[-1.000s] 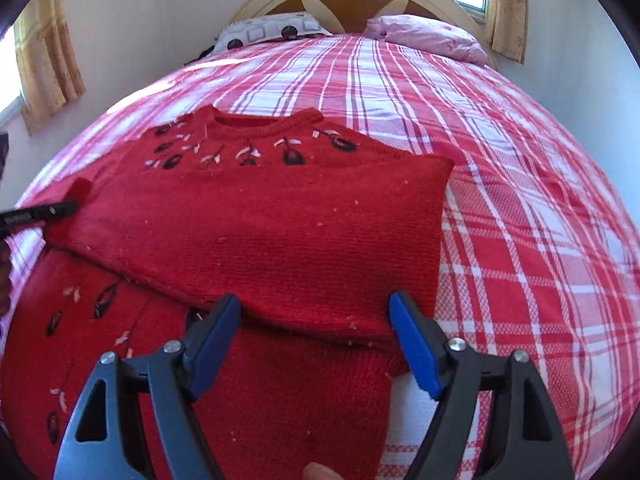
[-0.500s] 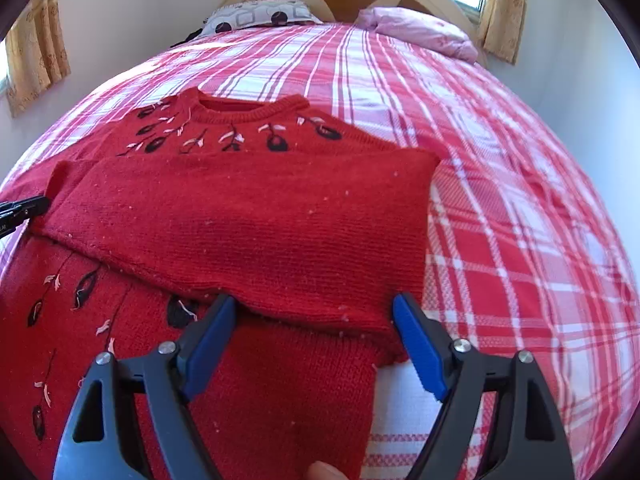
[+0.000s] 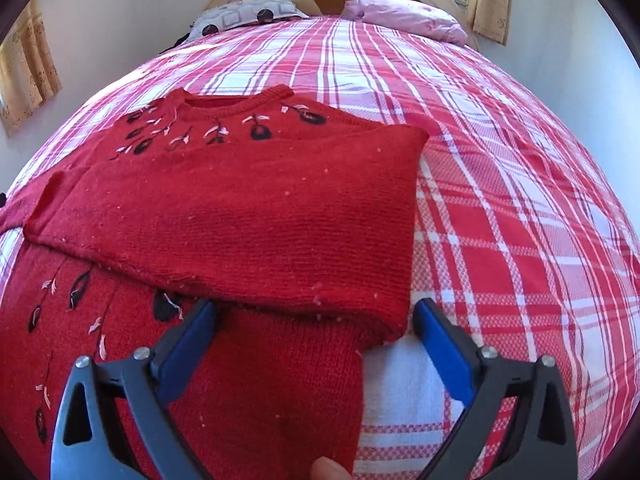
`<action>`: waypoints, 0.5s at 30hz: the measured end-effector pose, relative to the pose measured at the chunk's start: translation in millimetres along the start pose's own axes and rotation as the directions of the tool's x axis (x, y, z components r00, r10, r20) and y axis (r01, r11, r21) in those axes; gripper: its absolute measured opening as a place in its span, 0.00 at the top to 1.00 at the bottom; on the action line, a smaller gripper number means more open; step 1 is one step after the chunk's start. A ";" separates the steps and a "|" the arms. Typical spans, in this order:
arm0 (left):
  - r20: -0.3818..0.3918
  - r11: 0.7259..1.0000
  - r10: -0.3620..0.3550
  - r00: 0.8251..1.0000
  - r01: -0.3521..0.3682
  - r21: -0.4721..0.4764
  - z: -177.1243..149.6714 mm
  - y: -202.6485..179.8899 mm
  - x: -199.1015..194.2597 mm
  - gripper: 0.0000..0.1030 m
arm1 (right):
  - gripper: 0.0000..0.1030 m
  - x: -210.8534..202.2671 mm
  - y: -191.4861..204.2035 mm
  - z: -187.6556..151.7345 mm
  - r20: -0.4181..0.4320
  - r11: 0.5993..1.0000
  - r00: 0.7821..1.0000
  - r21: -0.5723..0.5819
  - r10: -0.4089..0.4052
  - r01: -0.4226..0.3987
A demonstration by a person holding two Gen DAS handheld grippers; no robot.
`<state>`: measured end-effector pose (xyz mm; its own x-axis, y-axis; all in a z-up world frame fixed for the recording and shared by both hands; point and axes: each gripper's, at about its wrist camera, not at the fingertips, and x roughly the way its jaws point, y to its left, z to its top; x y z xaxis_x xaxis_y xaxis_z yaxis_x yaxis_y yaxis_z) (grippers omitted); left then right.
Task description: Fold small clothes
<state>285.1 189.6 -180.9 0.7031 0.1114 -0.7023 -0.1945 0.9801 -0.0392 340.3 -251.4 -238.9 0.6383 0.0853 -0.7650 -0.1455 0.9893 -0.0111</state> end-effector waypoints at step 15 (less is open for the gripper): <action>-0.125 0.832 0.182 0.975 -0.221 -0.509 -37.5 209.2 -19.3 0.34 | 0.02 -2.9 -1.4 -2.3 0.016 1.000 1.000 0.007 0.011 -0.011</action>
<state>205.2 386.3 -202.2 0.5649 0.2668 -0.7808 -0.6653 0.7071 -0.2397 336.8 -253.3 -238.1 0.6486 0.0979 -0.7548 -0.1471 0.9891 0.0019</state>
